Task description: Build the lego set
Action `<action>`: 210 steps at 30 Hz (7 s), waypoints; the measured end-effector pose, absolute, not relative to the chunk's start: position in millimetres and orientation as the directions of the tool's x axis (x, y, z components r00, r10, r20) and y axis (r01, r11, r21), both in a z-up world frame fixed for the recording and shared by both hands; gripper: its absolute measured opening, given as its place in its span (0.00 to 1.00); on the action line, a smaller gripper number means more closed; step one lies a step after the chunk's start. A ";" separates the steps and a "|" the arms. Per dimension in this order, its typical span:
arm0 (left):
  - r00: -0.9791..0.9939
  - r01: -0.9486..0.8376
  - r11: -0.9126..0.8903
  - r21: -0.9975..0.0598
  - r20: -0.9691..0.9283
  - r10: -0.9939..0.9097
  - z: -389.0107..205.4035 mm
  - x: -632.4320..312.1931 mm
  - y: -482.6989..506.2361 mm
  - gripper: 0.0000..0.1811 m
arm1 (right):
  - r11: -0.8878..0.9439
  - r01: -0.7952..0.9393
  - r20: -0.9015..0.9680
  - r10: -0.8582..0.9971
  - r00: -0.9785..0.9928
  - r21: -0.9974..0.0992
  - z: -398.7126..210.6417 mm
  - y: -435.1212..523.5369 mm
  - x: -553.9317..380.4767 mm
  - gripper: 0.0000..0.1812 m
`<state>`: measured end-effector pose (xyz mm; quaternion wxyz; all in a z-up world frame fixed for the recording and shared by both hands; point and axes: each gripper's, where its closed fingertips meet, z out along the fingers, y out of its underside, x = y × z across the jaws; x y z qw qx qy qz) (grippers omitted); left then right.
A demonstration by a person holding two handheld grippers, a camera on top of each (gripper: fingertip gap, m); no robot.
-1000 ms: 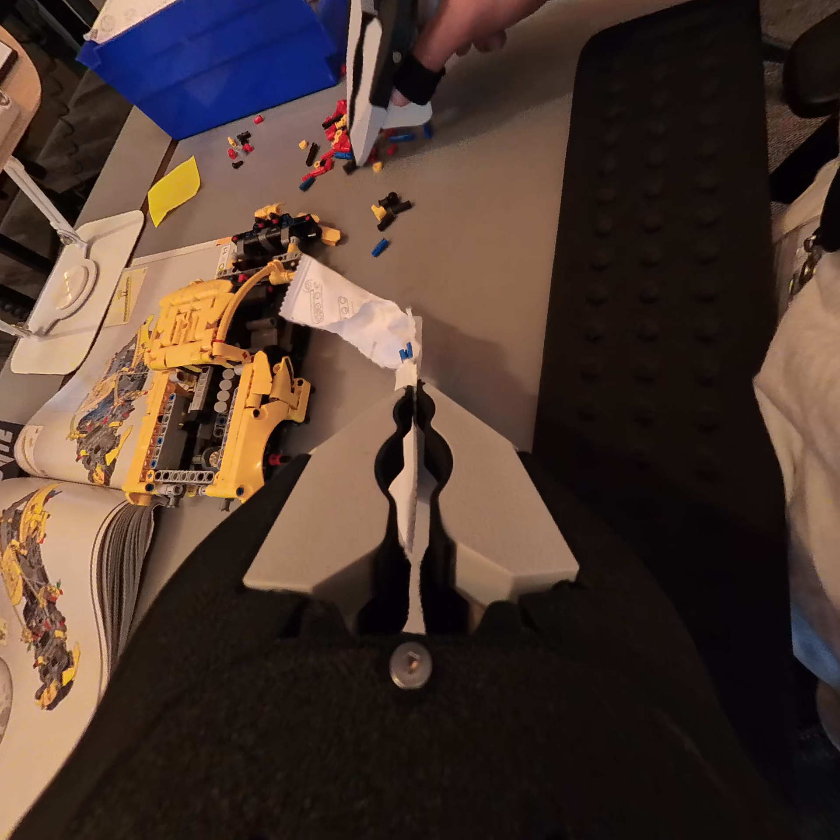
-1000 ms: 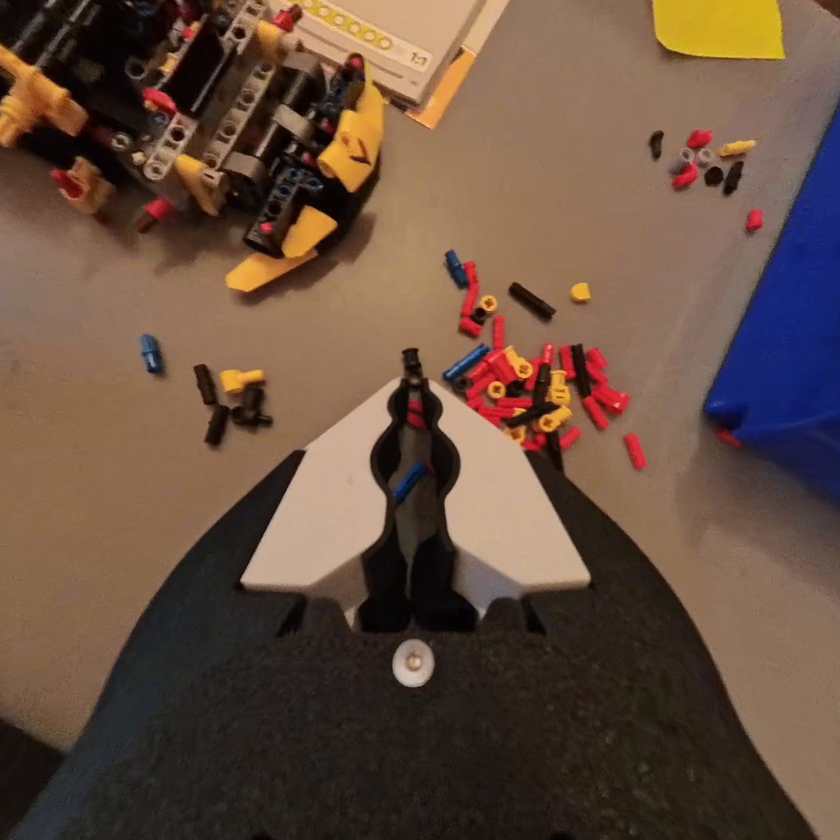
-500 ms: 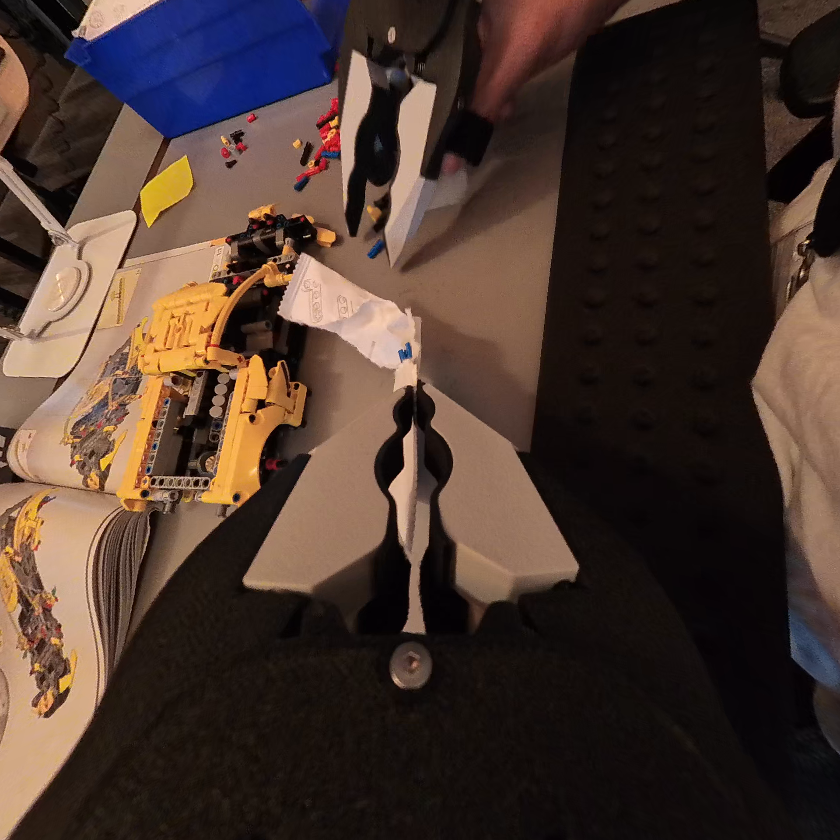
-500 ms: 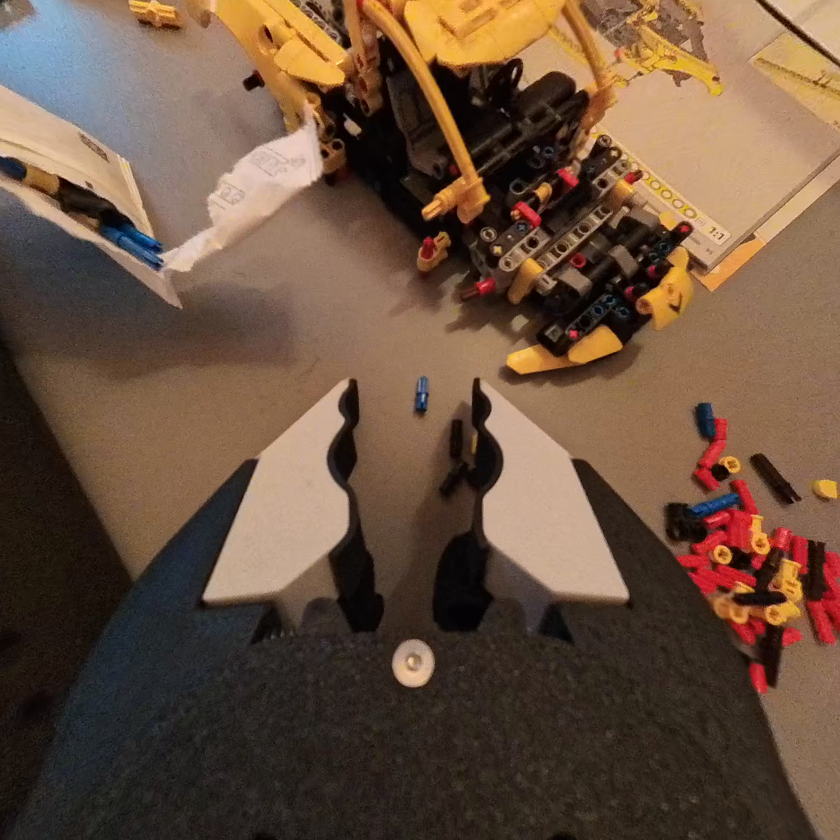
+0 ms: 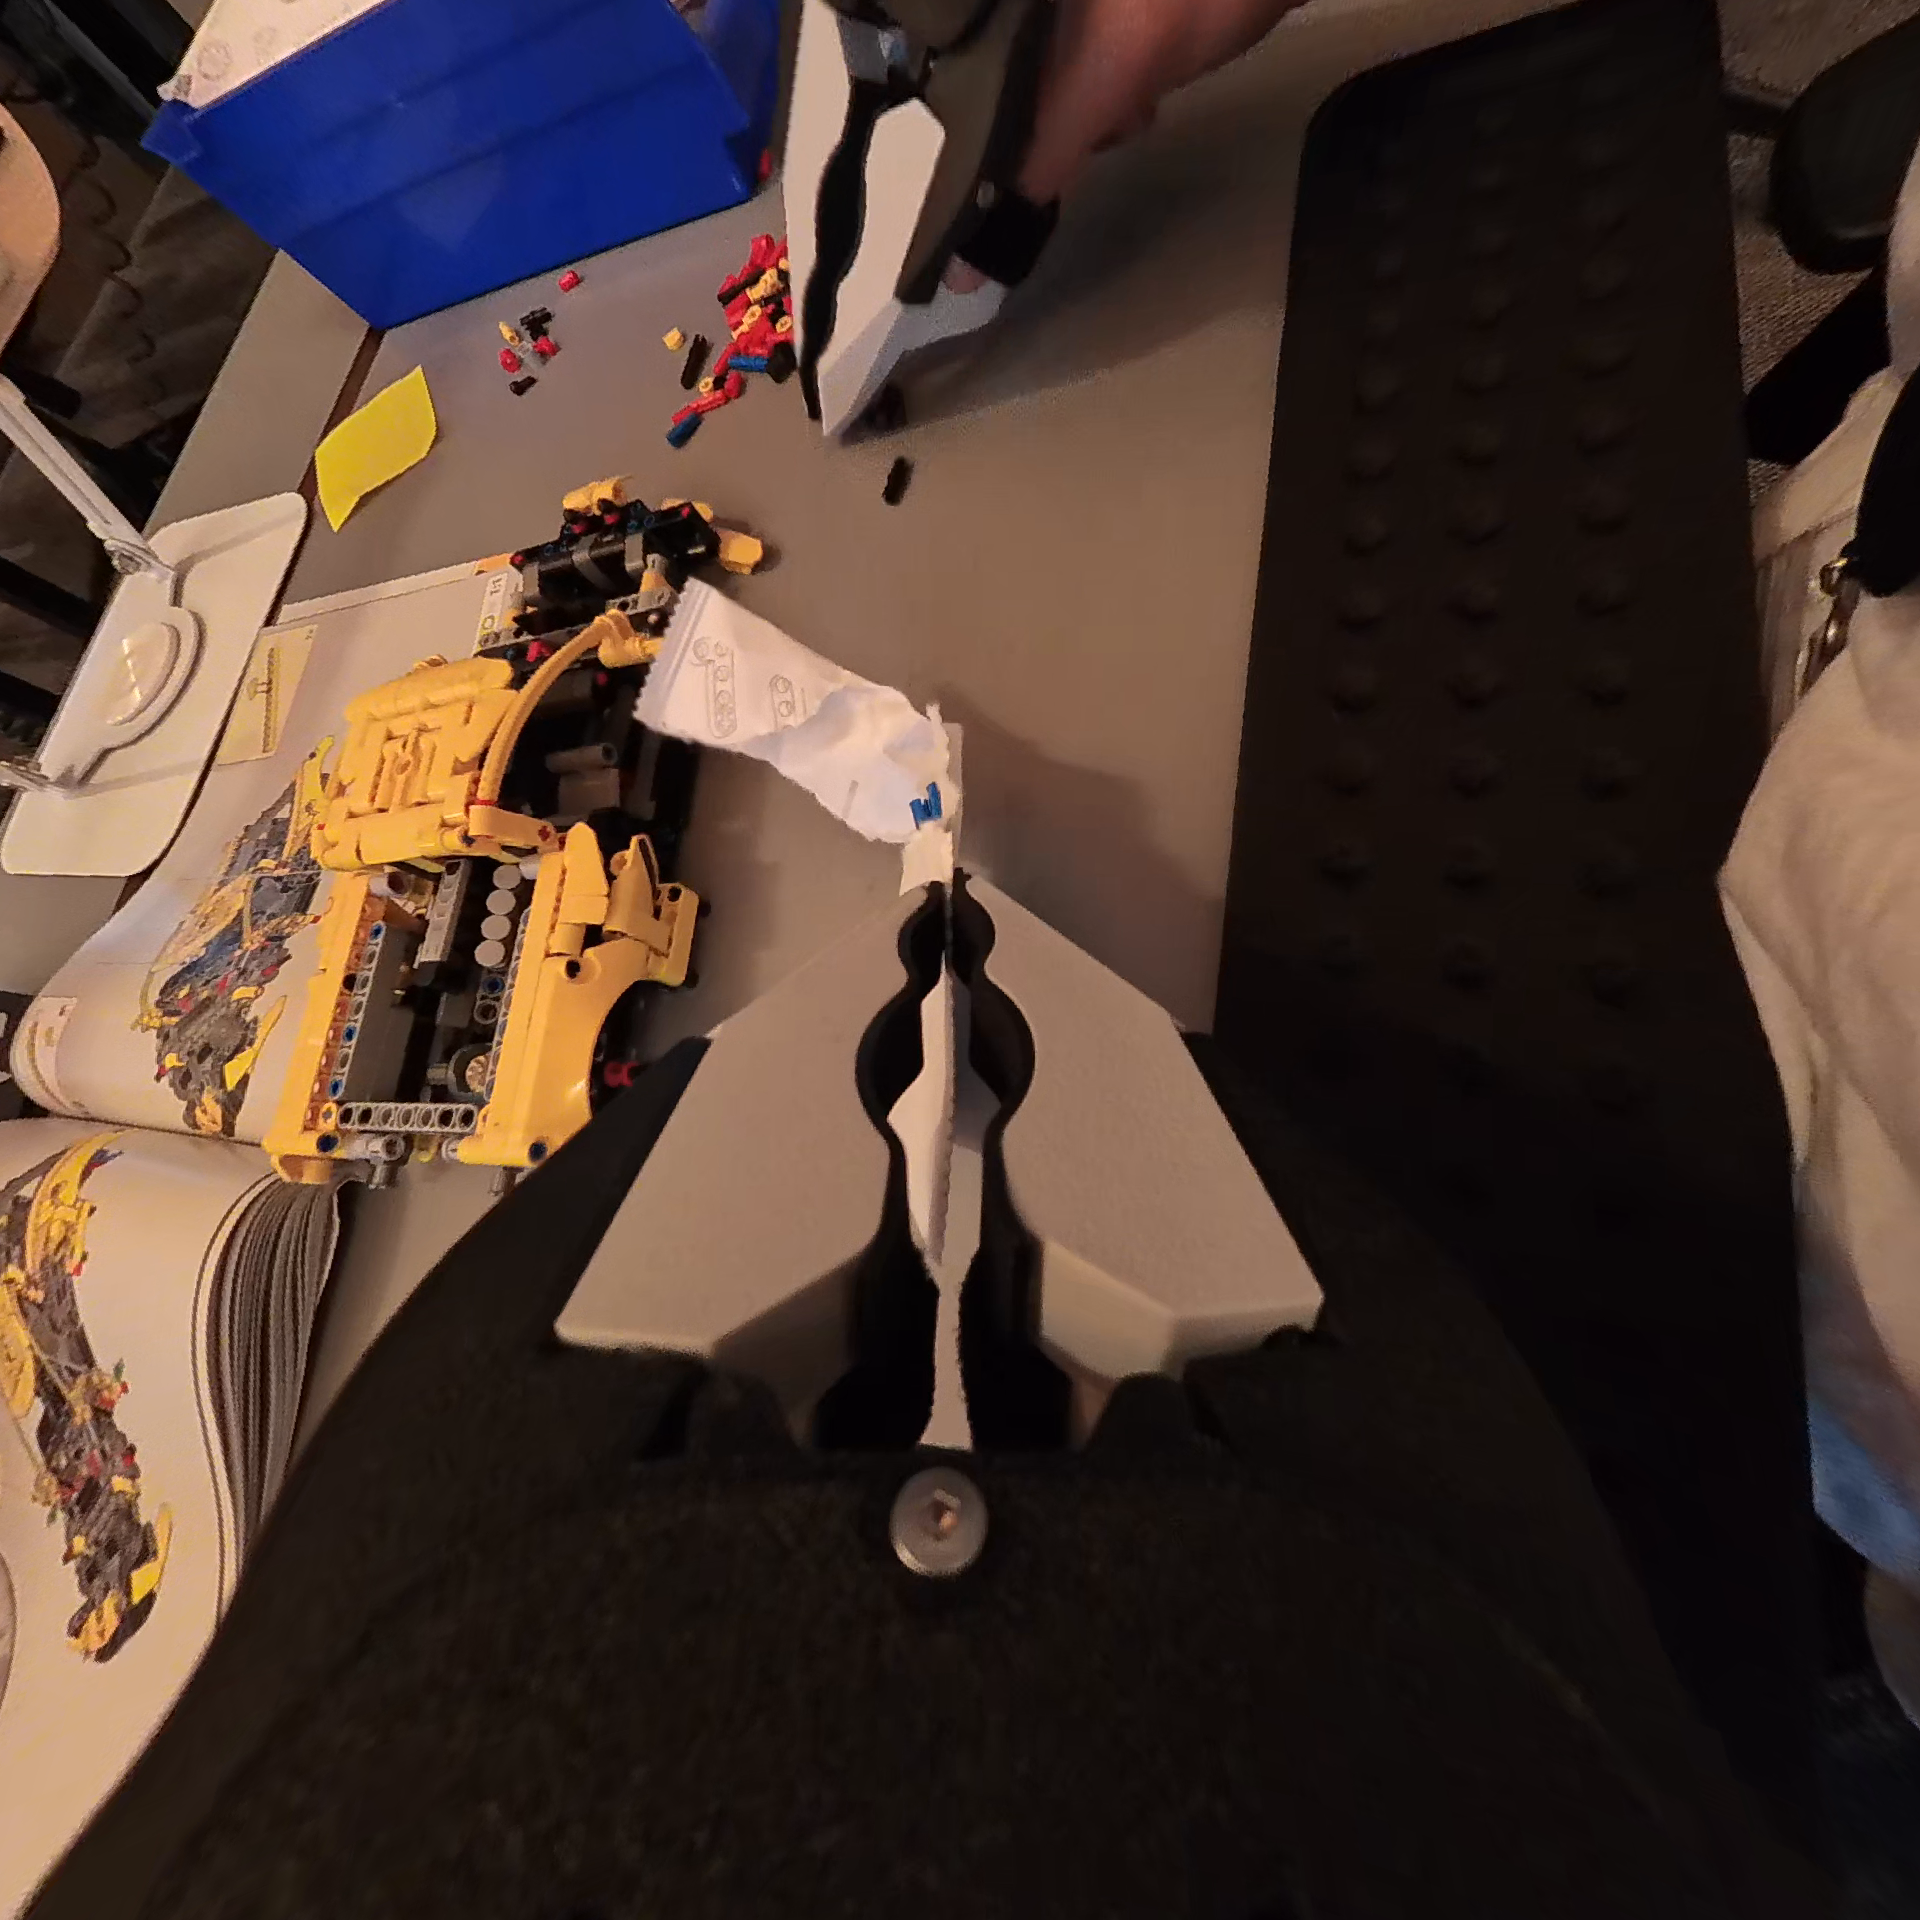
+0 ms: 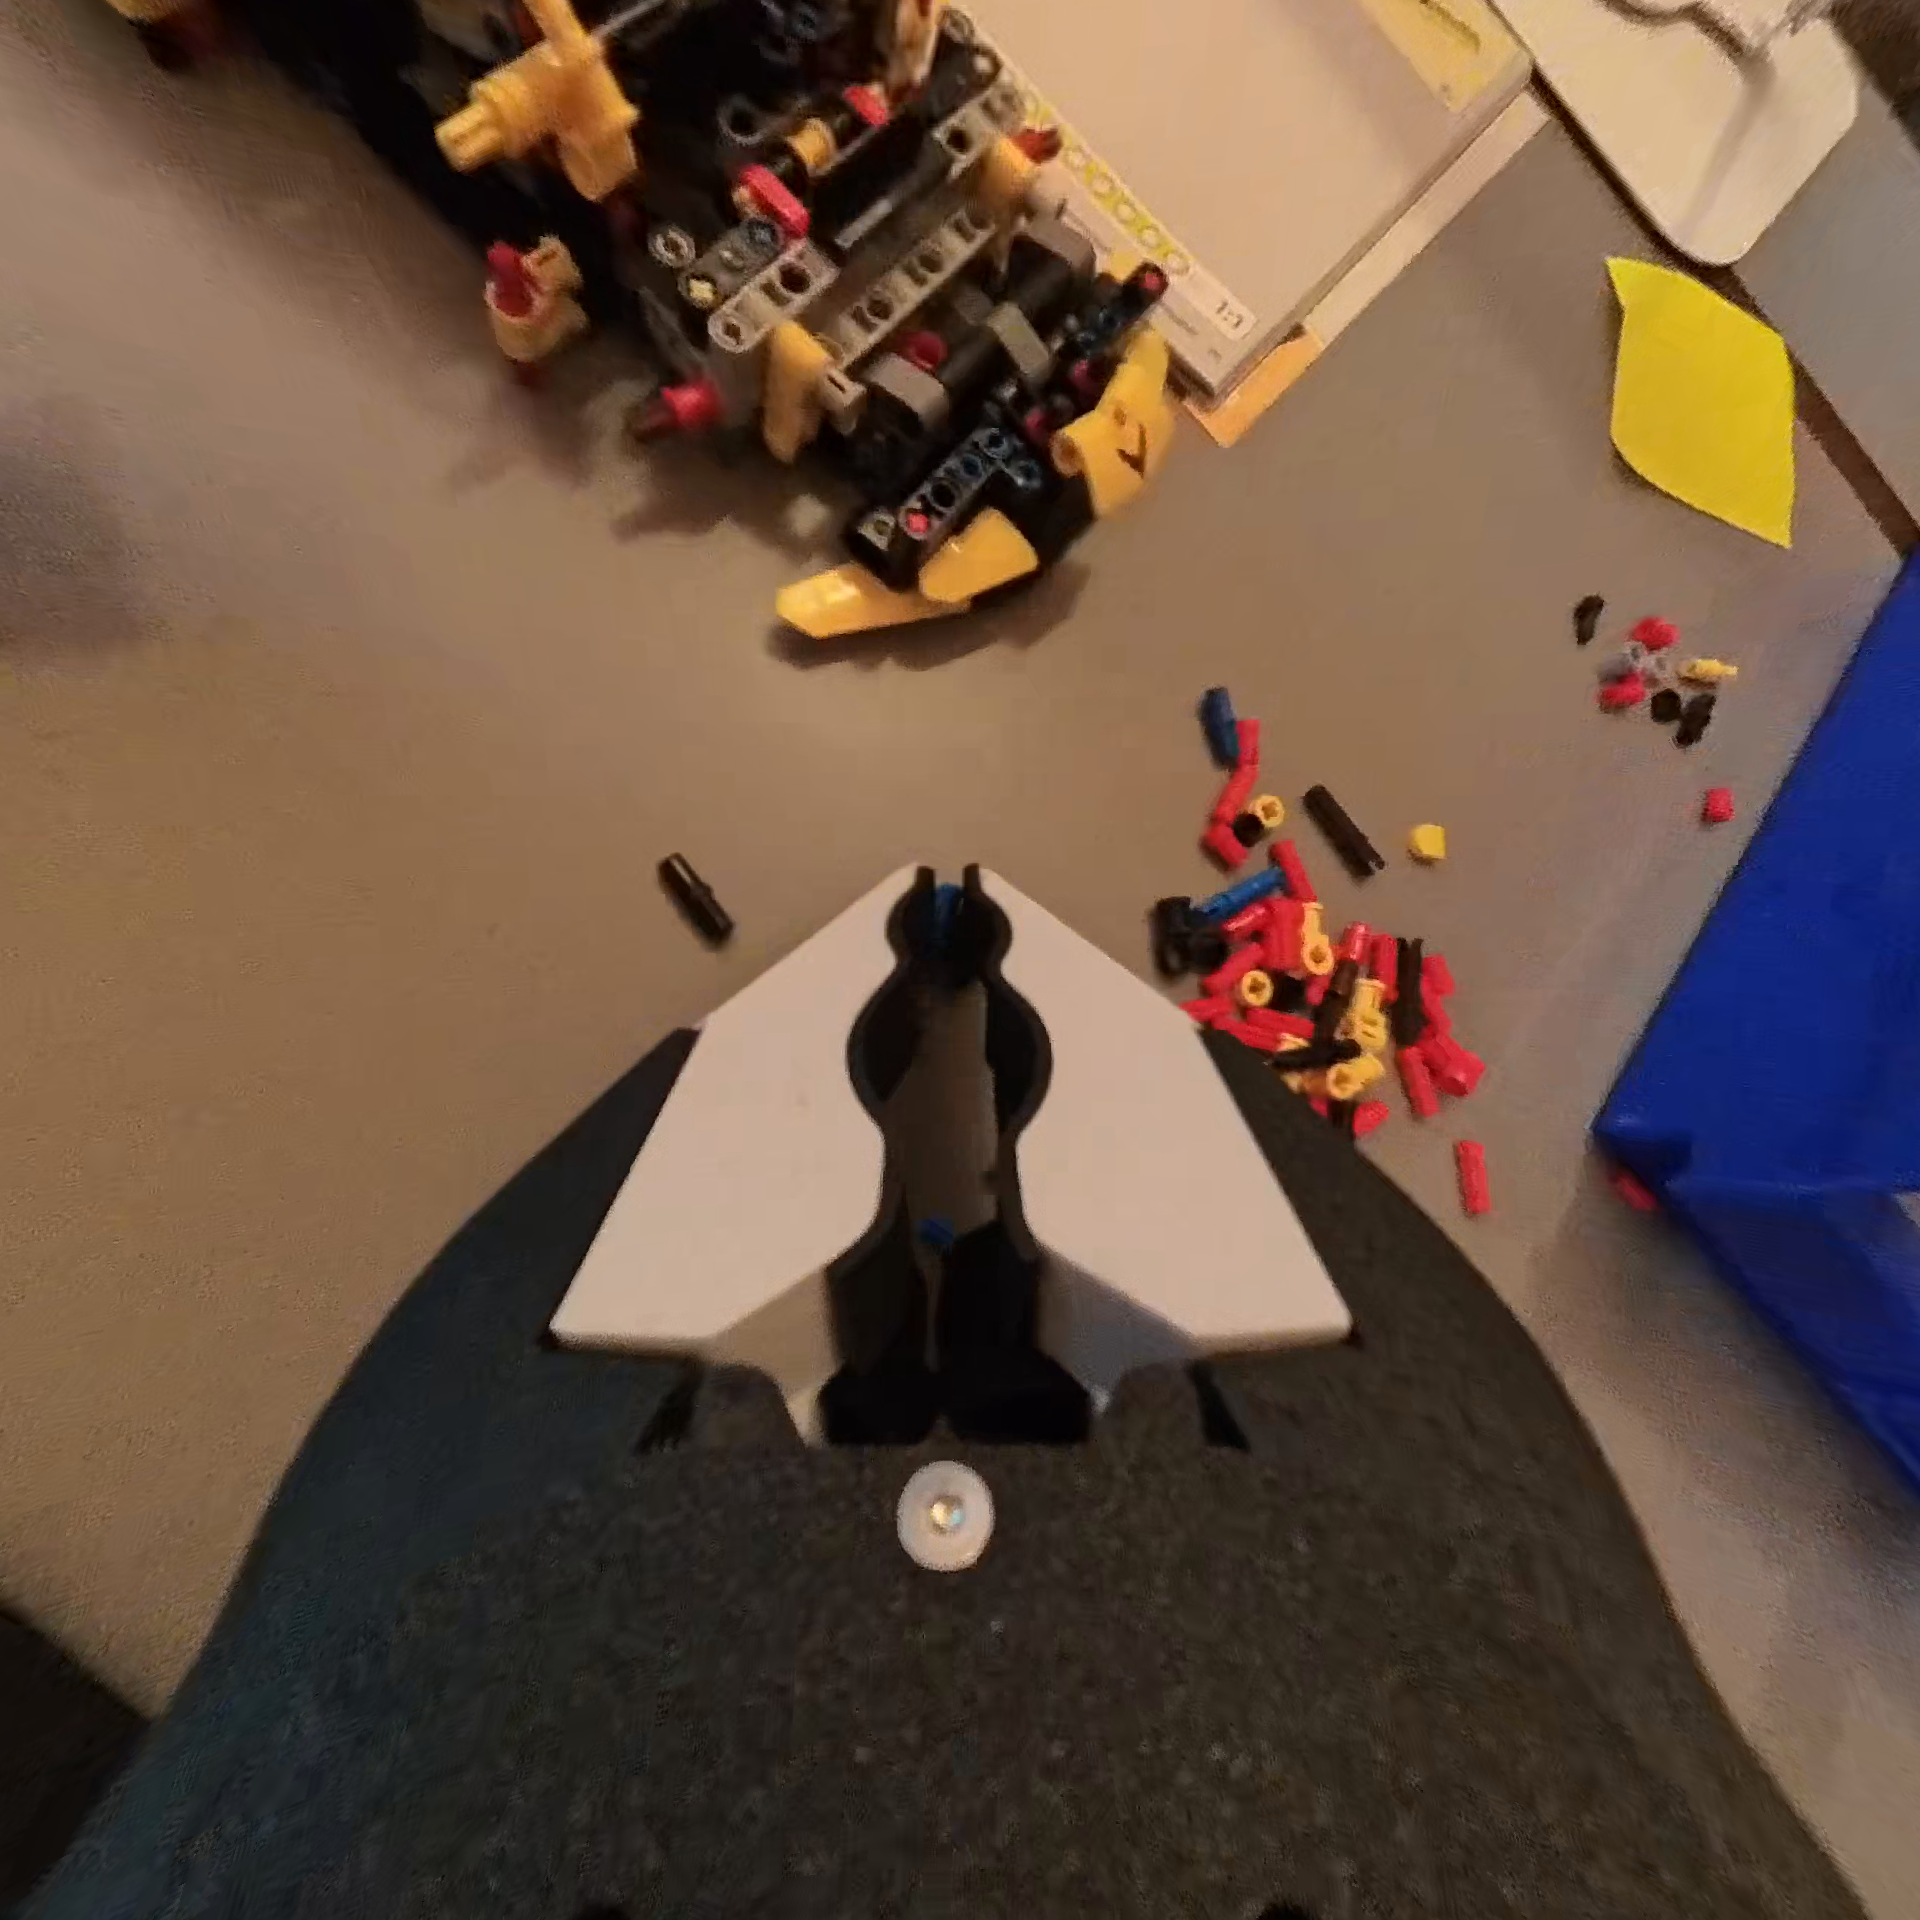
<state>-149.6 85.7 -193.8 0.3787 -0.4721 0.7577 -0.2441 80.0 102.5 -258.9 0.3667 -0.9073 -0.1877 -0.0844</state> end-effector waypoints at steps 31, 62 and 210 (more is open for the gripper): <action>-0.230 -0.312 0.334 -0.889 -0.271 -0.935 -149.5 -86.5 68.8 0.00 | -0.525 -0.067 -0.395 0.545 0.739 -0.849 -198.5 48.8 -4.8 0.34; -0.202 -0.423 -0.196 -0.884 0.303 -0.931 -203.1 97.4 48.7 0.00 | -0.546 -0.465 -0.639 0.178 0.748 -0.697 -219.7 31.3 109.4 0.01; -0.496 -0.195 0.600 -0.776 -0.450 -0.743 -140.1 120.3 72.8 0.00 | -0.266 0.643 0.508 0.430 0.746 -0.718 -150.6 58.0 137.9 0.00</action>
